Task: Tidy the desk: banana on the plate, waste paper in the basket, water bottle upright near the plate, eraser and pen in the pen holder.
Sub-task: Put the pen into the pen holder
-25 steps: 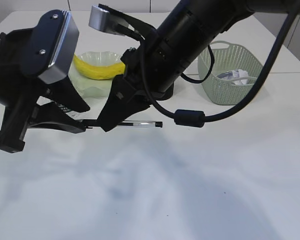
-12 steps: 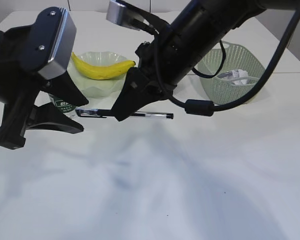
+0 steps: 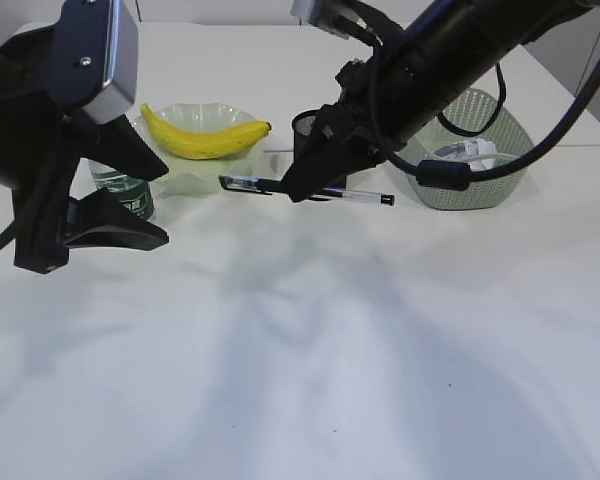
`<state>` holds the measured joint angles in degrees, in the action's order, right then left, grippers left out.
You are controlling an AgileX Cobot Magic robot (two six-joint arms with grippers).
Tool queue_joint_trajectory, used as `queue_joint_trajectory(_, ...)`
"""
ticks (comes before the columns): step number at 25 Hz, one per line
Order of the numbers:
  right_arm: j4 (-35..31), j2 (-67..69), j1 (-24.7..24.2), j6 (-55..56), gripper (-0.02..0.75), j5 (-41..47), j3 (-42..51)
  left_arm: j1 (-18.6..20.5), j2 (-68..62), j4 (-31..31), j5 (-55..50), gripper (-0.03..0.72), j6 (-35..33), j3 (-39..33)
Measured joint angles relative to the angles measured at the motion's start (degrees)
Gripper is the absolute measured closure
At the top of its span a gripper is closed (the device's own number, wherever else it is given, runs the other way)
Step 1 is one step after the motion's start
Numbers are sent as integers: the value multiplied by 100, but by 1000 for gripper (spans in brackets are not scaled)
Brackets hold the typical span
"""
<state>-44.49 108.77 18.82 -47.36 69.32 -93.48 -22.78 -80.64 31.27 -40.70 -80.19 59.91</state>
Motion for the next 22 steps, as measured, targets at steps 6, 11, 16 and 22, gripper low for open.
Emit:
queue_joint_trajectory(6, -11, 0, -122, -25, 690, -869, 0, 0, 0, 21, 35, 204, 184, 0)
queue_joint_trajectory(11, -258, 0, -131, -229, 690, -1889, 0, 0, 0, 29, 70, 204, 301, 0)
queue_joint_trajectory(16, -630, 0, -131, -619, 690, -3111, 0, 0, 0, 32, 81, 204, 401, 0)
queue_joint_trajectory(22, -1122, 13, -178, -1185, 690, -4301, 0, 0, 0, 32, 81, 204, 470, 0)
